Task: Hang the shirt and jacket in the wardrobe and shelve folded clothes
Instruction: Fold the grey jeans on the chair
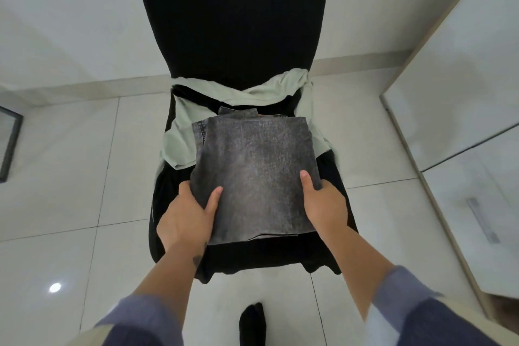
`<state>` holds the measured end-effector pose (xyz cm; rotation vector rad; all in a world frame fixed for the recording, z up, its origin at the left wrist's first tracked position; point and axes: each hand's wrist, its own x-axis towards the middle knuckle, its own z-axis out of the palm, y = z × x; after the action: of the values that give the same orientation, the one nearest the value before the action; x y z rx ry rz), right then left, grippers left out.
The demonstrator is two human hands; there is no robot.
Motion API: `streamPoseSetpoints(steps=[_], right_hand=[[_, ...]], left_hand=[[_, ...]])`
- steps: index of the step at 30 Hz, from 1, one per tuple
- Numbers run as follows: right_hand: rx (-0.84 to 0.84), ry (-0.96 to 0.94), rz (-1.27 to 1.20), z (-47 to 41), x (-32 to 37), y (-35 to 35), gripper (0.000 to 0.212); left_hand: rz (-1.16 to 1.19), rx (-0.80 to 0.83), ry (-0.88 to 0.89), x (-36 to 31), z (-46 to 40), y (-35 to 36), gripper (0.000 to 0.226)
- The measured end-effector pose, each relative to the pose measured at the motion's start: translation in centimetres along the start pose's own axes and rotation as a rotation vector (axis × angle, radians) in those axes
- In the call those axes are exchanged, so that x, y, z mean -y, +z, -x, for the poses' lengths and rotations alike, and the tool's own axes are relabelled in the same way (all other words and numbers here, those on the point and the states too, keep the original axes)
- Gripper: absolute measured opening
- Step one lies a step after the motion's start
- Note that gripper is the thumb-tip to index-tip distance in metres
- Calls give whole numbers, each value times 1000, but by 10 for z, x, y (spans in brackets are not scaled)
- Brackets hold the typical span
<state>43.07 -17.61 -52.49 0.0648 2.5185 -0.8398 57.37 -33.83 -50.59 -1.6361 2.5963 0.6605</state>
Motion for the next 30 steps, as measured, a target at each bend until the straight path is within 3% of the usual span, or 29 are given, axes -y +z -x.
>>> streamPoseSetpoints(steps=[6, 11, 20, 30], right_hand=[[-251, -270, -112, 16, 37, -42, 43], [-435, -252, -159, 17, 47, -129, 46], [-819, -44, -203, 75, -9, -317, 43], [-1200, 327, -163, 181, -160, -456, 47]], left_hand=[[7, -150, 158, -41, 0, -45, 46], [109, -159, 349, -120, 10, -81, 46], [211, -82, 778, -287, 102, -125, 42], [341, 118, 1195, -418, 290, -98, 34]])
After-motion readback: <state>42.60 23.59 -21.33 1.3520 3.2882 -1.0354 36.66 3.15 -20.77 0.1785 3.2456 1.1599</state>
